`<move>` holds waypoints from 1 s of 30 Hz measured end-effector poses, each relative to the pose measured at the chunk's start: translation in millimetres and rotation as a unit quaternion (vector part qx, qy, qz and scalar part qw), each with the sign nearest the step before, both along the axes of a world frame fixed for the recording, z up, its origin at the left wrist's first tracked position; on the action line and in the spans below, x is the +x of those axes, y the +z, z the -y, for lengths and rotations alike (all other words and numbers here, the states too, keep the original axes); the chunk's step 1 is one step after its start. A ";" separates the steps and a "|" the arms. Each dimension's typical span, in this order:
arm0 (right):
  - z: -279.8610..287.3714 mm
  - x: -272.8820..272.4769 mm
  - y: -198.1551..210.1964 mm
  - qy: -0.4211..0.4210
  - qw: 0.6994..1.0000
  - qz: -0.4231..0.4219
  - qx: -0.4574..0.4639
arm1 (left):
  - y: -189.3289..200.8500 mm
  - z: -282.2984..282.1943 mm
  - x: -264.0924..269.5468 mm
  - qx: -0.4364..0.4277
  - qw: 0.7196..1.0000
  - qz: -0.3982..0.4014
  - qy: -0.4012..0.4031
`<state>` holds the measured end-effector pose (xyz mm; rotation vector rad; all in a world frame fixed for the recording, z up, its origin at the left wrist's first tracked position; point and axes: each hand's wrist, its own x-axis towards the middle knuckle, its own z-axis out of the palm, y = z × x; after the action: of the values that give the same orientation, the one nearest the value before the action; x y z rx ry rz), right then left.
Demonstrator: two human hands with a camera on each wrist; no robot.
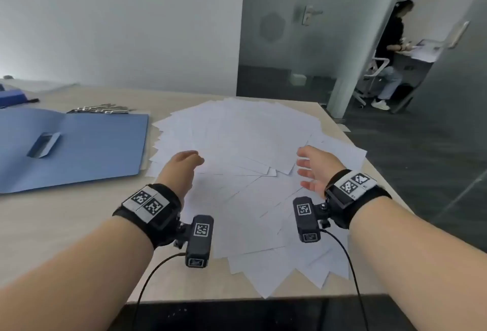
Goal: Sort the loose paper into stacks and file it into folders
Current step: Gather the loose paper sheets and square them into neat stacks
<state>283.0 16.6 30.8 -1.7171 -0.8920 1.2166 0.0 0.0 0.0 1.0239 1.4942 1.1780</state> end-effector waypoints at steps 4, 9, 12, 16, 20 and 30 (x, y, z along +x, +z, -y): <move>-29.4 4.6 -2.1 0.011 1.000 0.017 -0.023 | 4.3 -25.9 -3.5 -0.021 0.997 0.066 0.030; -43.3 16.3 -1.6 0.046 0.996 0.077 -0.026 | 10.1 -47.4 -8.4 -0.071 0.987 0.124 0.069; -42.9 20.5 -6.8 0.076 0.989 0.124 -0.008 | 9.1 -54.8 -6.7 -0.102 0.981 0.141 0.084; -45.7 15.2 -20.8 0.180 0.940 0.291 0.011 | 8.2 -59.3 -4.0 -0.116 0.978 0.150 0.089; -53.0 -2.9 -24.8 0.284 0.837 0.463 -0.068 | 6.4 -61.9 -9.0 -0.122 0.972 0.179 0.091; -52.2 -18.8 -6.6 0.426 0.751 0.503 -0.034 | 4.5 -91.3 -18.3 -0.138 0.978 0.158 0.011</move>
<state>264.2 68.7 24.3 -2.0774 -2.5127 0.7004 -18.3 91.3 4.5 0.6017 1.3692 1.0557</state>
